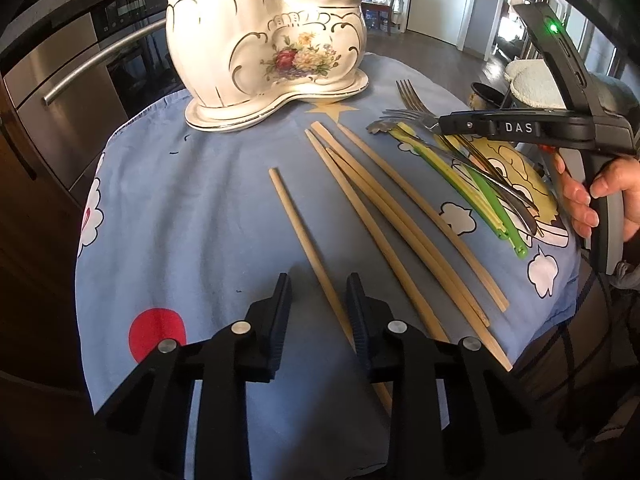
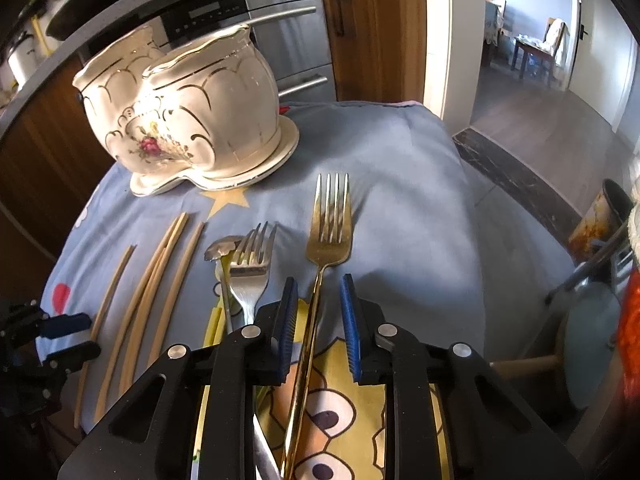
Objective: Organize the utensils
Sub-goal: 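Grasp the gold fork with the right tool while the left tool grasps a wooden chopstick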
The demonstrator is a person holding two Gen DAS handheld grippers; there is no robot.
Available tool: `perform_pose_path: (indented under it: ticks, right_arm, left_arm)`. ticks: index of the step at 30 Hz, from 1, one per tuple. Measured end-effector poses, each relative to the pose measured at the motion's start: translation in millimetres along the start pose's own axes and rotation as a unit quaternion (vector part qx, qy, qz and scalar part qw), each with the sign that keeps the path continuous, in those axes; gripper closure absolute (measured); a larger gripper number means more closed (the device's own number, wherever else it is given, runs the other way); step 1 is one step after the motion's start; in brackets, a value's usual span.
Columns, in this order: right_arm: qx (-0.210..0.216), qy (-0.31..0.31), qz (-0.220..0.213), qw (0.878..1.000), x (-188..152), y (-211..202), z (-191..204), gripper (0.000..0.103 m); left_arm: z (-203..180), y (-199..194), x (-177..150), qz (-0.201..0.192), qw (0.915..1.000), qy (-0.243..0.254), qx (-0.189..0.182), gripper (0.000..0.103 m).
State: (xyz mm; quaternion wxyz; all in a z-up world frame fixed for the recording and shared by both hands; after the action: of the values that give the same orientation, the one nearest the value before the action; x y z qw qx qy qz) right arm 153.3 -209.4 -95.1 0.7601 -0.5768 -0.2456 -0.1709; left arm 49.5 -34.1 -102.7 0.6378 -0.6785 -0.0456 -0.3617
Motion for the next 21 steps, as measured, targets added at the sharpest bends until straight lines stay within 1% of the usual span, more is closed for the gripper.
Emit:
perform_pose_path:
  ticks: [1, 2, 4, 8, 13, 18, 21]
  right_arm:
    - [-0.004, 0.000, -0.003, 1.000, 0.3, 0.4, 0.1, 0.080]
    - [-0.008, 0.001, -0.005, 1.000, 0.0, 1.4, -1.2, 0.084]
    - [-0.008, 0.006, -0.007, 1.000, 1.4, 1.3, -3.6, 0.085]
    - [-0.012, -0.001, 0.000, 1.000, -0.8, 1.2, -3.4, 0.086]
    - [-0.029, -0.012, 0.008, 0.999, 0.3, 2.9, -1.8, 0.086]
    - [-0.030, -0.002, 0.017, 0.999, 0.2, 7.9, -4.4, 0.086]
    - [-0.024, -0.001, 0.020, 1.000, -3.4, 5.4, -6.0, 0.086]
  left_arm:
    - [-0.2, 0.1, 0.1, 0.000, 1.0000, 0.002, 0.001, 0.077]
    - [-1.4, -0.2, 0.3, 0.000, 1.0000, 0.005, 0.001, 0.077]
    - [-0.9, -0.2, 0.9, 0.000, 1.0000, 0.005, -0.003, 0.078]
    - [-1.3, -0.8, 0.7, -0.001, 1.0000, 0.004, -0.006, 0.078]
    - [-1.4, -0.1, 1.2, -0.001, 1.0000, 0.006, -0.003, 0.078]
    - [-2.2, 0.5, 2.3, 0.002, 1.0000, 0.006, -0.002, 0.078]
    - [-2.6, -1.7, 0.1, 0.006, 0.9998, 0.011, -0.013, 0.078]
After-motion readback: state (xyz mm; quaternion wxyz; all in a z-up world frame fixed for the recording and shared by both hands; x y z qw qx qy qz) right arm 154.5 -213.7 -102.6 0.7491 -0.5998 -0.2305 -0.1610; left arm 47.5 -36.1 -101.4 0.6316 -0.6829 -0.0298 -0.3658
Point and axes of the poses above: each gripper's, at about its wrist camera, not at the fingertips, and y roughly the way its jaws point, z to its left, x to its top, the point moved 8 cm from there along y, roughly the way its jaws point, and after that the axes turned 7 degrees about y, right-handed, at the moved point
